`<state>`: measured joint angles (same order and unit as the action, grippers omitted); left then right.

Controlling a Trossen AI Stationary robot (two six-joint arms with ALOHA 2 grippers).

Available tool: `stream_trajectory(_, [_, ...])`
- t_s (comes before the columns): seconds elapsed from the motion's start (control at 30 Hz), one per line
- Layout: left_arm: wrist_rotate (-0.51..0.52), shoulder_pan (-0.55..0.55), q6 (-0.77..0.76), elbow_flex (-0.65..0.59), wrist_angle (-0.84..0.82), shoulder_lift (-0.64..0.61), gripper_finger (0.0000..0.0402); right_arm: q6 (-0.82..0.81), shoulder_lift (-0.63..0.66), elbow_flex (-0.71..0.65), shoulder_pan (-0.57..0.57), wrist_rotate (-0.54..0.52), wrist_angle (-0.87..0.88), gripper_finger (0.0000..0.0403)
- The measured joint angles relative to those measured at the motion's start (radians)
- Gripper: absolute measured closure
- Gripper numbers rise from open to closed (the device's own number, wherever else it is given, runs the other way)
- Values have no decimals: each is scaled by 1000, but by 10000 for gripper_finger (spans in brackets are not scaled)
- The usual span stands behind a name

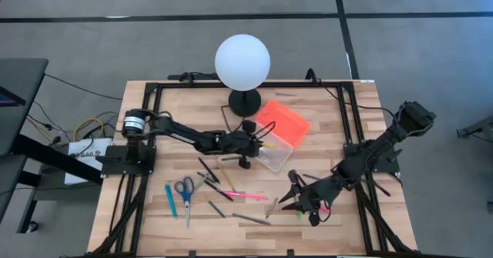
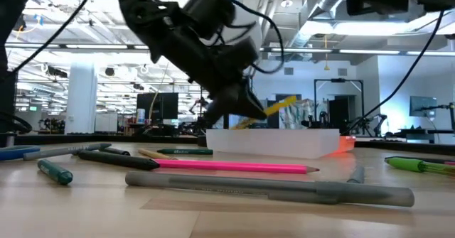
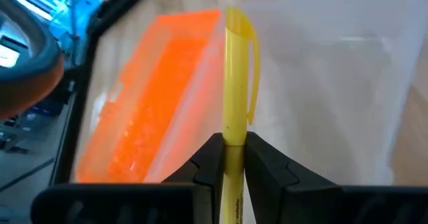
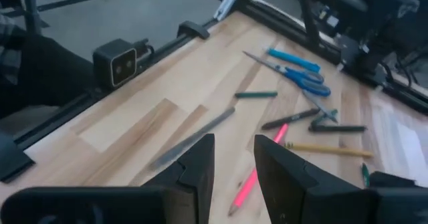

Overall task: Pick & place school supplies into a supply box
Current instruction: Put the yellow pen into the orange supply box, then put the dark green crayon into the orange supply box

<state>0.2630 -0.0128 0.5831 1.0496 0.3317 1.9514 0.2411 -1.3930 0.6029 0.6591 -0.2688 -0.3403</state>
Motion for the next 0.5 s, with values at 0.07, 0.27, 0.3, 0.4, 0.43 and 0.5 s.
stream_trajectory(0.07, [6,0,21,40,-69,24,359,-32,0,0,4,-2,27,302])
stream_trajectory(0.27, [38,2,21,92,-160,29,330,-92,-1,0,4,-43,85,302])
stream_trajectory(0.3, [50,2,19,95,-165,26,322,-101,-1,0,4,-70,95,302])
stream_trajectory(0.4, [58,4,15,110,-158,22,298,-132,-1,0,4,-145,135,302])
stream_trajectory(0.43, [60,4,11,113,-158,21,290,-143,-1,0,3,-160,146,302])
stream_trajectory(0.5, [71,5,0,114,-162,21,278,-164,-1,0,2,-179,162,302])
